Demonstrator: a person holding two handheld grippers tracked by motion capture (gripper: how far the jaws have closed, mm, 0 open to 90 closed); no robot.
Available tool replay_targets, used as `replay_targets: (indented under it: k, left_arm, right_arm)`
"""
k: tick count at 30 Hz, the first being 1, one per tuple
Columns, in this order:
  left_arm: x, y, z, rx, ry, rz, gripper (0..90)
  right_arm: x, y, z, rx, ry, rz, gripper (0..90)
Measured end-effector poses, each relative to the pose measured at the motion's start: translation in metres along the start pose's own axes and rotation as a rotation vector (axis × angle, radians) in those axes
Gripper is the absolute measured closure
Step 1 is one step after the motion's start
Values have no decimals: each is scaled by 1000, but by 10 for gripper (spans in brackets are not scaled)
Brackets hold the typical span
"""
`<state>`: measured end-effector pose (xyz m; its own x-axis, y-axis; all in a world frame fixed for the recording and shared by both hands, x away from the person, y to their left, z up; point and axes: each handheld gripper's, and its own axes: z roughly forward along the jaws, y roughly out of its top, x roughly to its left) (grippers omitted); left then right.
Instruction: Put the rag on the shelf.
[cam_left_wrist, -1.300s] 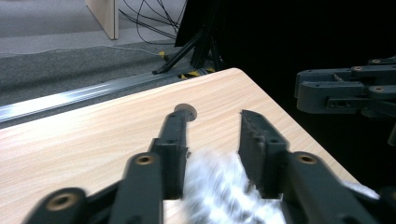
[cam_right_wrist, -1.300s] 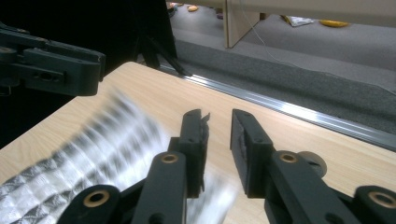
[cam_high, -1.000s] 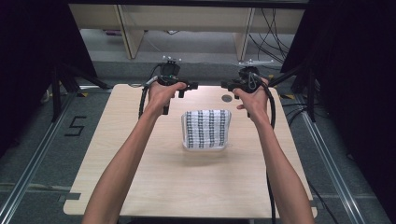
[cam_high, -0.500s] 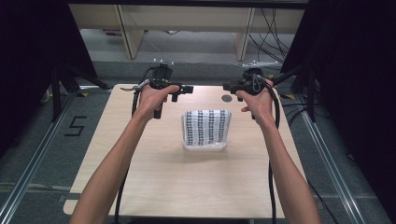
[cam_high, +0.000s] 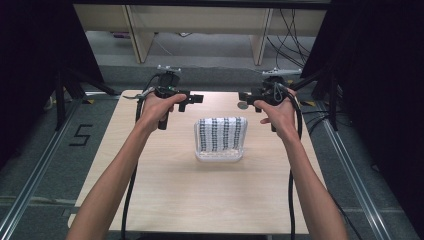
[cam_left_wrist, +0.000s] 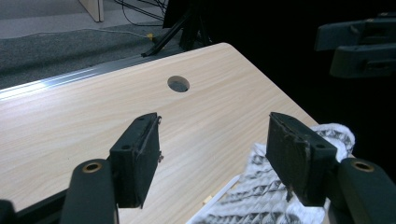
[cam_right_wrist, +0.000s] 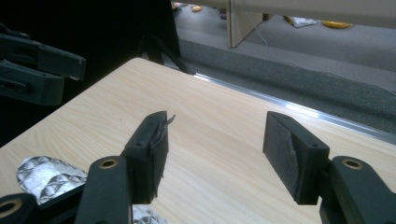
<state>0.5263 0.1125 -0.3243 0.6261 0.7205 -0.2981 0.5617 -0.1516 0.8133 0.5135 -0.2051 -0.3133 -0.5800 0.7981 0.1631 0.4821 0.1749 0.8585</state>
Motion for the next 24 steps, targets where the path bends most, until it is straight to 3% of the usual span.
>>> replay_targets:
  k: [1, 6, 7, 8, 10, 24]
  left_arm:
    - [1, -3, -1, 5, 5, 4, 328]
    - [5, -9, -6, 17, 12, 18, 309]
    - [5, -10, -8, 18, 12, 21, 307]
    - [5, -11, -9, 14, 13, 20, 303]
    - [5, -13, -11, 13, 6, 18, 295]
    - [-1, -25, -23, -1, -4, 48, 279]
  right_arm:
    - [2, 0, -2, 2, 1, 18, 395]
    - [2, -3, -4, -8, 15, -20, 369]
    - [5, -4, -5, 0, 13, 11, 365]
    - [3, -4, -5, 1, 16, -11, 360]
    - [3, -6, -6, 2, 19, -7, 356]
    - [9, -12, -18, -7, 17, -26, 336]
